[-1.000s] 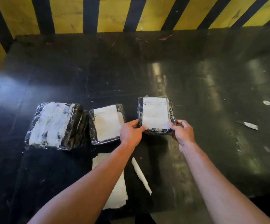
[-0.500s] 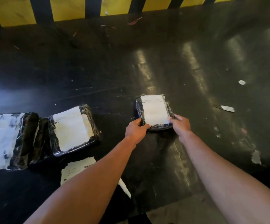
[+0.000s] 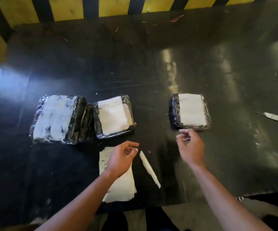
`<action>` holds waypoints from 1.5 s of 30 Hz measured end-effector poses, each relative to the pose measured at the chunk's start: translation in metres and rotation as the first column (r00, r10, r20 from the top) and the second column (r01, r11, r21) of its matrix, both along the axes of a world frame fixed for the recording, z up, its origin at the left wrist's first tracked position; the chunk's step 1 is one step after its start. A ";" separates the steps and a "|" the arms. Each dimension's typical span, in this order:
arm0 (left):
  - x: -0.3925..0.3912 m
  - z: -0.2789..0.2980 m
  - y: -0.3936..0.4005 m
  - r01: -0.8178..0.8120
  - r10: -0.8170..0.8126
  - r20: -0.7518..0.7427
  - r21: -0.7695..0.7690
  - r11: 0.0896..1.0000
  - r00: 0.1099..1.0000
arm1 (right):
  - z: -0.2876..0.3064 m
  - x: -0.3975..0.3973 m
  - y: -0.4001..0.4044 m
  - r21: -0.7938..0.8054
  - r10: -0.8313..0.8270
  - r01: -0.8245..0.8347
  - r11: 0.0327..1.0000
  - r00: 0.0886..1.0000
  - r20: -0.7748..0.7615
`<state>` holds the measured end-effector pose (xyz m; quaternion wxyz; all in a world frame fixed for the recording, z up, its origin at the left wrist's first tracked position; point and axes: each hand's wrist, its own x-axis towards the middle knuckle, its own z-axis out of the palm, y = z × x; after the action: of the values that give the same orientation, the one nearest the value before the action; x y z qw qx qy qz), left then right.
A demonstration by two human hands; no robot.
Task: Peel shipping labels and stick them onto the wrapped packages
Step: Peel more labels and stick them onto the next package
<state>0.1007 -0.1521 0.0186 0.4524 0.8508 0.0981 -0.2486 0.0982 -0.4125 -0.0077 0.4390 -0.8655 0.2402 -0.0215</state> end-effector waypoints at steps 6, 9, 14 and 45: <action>-0.062 -0.012 0.092 -0.309 0.312 0.000 0.136 0.941 0.950 | -0.011 -0.047 0.101 0.187 0.271 -0.234 0.954 0.940 -0.205; -0.081 -0.024 0.115 -0.378 0.396 -0.077 0.178 0.908 0.915 | -0.019 -0.058 0.136 0.197 0.323 -0.270 0.943 0.886 -0.333; -0.092 -0.040 0.116 -0.300 0.322 -0.229 0.126 0.946 0.919 | -0.033 -0.060 0.168 0.207 0.250 -0.175 0.962 0.869 -0.428; -0.050 0.077 0.092 -0.347 0.307 -0.166 -0.537 0.769 0.937 | 0.094 -0.065 0.138 0.595 0.477 -0.345 0.726 0.876 -0.074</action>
<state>0.0510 -0.0597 0.0953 0.7136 0.6418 0.1832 -0.2128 0.0337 -0.2741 0.0860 0.6387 -0.7243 0.0841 0.2456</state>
